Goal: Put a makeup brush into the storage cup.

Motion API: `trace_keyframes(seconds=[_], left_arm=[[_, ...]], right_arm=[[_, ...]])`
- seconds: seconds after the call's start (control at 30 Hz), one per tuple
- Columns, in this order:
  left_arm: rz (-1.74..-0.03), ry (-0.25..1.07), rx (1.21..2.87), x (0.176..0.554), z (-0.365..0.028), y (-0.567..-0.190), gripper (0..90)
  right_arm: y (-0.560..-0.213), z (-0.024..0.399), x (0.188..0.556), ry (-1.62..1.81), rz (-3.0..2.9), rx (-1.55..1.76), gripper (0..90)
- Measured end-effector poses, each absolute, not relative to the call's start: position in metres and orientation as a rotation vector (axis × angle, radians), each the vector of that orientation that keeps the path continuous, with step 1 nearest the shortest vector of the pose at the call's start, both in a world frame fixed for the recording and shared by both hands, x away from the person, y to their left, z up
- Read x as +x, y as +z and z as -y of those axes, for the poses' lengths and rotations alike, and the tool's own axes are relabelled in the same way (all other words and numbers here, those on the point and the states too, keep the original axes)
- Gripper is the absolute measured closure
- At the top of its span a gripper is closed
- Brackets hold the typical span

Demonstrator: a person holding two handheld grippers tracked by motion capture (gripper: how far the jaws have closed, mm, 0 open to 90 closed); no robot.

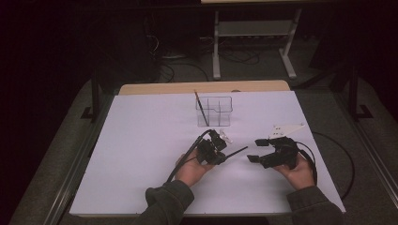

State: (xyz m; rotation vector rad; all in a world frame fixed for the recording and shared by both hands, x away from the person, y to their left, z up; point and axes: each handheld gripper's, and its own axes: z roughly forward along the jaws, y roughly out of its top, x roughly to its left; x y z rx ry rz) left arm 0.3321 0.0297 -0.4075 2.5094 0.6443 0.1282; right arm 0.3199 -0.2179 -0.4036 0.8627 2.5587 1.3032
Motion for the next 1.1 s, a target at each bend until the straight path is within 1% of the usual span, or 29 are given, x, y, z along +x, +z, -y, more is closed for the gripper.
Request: trace_keyframes(seconds=[0.63, 1.1], left_arm=[[-0.584, 0.102, 2.491, 0.321, -0.064, -0.395, 83.9], [-0.532, 0.093, 2.496, 0.313, -0.087, -0.379, 83.8]], right_arm=[[-0.399, 0.207, 0.314, 1.305, -2.576, 0.817, 26.7], [-0.386, 0.195, 0.314, 1.29, -2.627, 0.752, 26.5]])
